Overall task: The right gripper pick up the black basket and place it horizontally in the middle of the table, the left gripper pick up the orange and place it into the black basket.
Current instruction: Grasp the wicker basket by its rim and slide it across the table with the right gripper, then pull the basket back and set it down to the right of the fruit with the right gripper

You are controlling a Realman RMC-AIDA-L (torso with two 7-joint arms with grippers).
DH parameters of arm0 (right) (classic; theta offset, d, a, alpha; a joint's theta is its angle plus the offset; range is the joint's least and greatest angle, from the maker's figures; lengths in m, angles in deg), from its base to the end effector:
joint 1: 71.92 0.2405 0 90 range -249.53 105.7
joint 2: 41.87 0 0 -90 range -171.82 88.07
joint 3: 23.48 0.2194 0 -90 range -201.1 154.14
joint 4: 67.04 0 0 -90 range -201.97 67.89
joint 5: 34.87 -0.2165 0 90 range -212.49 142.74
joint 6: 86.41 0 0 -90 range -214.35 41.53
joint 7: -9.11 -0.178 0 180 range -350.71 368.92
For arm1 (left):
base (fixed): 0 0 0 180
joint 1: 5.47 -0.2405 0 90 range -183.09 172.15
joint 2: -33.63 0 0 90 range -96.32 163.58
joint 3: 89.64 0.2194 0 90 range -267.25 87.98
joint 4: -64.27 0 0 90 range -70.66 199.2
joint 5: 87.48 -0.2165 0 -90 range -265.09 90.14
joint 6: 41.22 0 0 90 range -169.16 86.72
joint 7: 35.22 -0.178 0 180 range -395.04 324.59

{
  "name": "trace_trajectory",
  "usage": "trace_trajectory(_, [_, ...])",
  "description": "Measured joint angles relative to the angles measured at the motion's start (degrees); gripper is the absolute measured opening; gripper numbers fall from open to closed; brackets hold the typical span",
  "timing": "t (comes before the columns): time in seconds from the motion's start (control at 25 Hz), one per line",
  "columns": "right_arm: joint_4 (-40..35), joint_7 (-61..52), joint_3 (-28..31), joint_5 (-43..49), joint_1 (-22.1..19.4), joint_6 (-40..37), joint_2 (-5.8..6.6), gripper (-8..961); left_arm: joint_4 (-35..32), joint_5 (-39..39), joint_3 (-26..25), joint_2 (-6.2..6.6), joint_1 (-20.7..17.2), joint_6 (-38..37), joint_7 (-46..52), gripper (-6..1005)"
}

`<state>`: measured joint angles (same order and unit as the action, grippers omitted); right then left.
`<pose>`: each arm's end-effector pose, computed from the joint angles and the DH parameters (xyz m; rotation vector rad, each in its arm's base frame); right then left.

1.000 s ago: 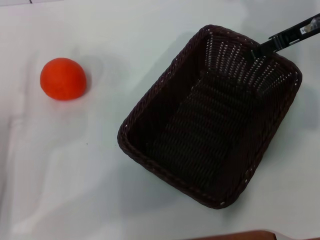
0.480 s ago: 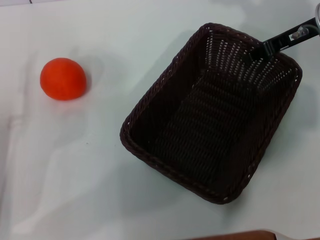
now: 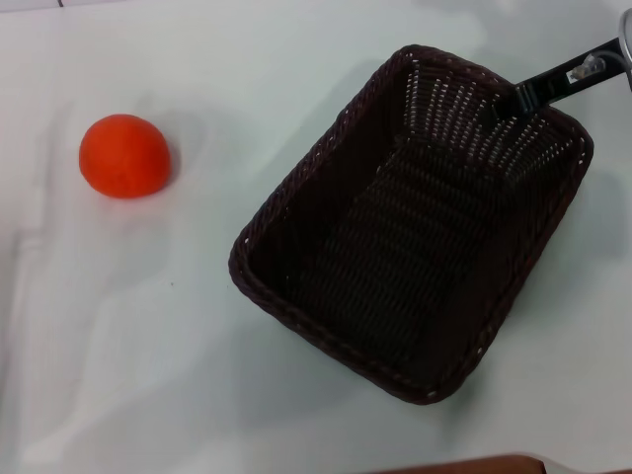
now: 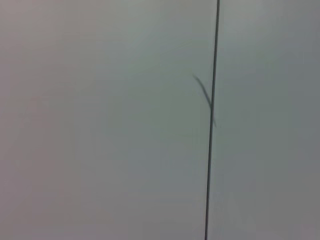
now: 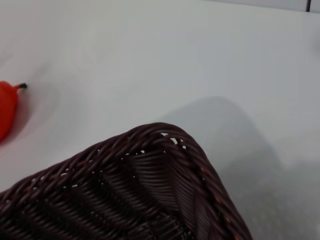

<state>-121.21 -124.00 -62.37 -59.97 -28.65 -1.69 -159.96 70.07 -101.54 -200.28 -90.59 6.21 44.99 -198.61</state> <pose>0.2403 0.3884 0.0352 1.4723 2.6126 0.6209 -0.3231 0.2682 0.0225 -1.4221 -0.5170 -0.8337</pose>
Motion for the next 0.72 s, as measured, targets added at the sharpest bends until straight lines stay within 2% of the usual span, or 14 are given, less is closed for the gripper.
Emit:
trace_trajectory(0.24, [-3.7, -7.7, 0.6, -5.9, -3.4, 0.5, -0.89, 225, 0.2, 0.0, 0.0, 0.15, -0.1, -0.8, 0.0, 893])
trace_trajectory(0.52, [-5.6, -17.3, -0.4, -19.7, -11.2, -1.1, -1.98, 215, 2.8, -0.5, 0.0, 1.06, 0.4, -3.8, 0.0, 892])
trace_trajectory(0.72, [-5.7, -22.4, -2.5, -22.8, -15.5, -3.2, -2.17, 211, 4.6, -0.5, 0.1, 1.28, 0.7, -6.2, 0.0, 892])
